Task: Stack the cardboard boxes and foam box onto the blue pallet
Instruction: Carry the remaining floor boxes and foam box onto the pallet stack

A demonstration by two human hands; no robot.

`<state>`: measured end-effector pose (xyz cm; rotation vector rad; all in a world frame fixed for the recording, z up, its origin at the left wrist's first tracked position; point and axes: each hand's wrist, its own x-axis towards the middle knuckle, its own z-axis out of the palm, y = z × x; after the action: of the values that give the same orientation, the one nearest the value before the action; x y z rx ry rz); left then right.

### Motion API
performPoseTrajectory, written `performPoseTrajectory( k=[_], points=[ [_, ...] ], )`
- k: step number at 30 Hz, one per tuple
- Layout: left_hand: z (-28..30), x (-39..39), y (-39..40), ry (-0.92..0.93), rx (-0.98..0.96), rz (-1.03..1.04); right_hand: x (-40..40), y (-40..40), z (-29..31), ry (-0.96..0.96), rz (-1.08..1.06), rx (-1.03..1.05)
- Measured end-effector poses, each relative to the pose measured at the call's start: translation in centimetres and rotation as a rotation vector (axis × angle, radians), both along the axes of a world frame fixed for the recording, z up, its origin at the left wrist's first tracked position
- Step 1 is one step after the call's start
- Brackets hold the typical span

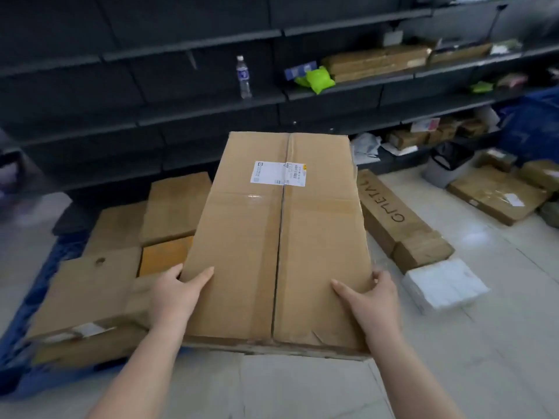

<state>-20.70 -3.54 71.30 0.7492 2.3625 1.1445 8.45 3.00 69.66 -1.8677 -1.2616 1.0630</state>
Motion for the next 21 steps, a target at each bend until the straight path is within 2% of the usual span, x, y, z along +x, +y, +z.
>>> performPoseTrajectory(
  k=[6, 13, 21],
  points=[
    [2.8, -13.2, -10.1, 0.06, 0.027, 0.29, -16.6, -2.5, 1.4, 0.09, 0.275, 0.016],
    [2.2, -29.0, -21.9, 0.036, 0.027, 0.459, -36.5, -8.6, 0.7, 0.078, 0.507, -0.02],
    [1.3, -41.5, -27.6, 0.043, -0.026, 0.587, -51.9, -11.5, -0.1, 0.024, 0.65, -0.025]
  ],
)
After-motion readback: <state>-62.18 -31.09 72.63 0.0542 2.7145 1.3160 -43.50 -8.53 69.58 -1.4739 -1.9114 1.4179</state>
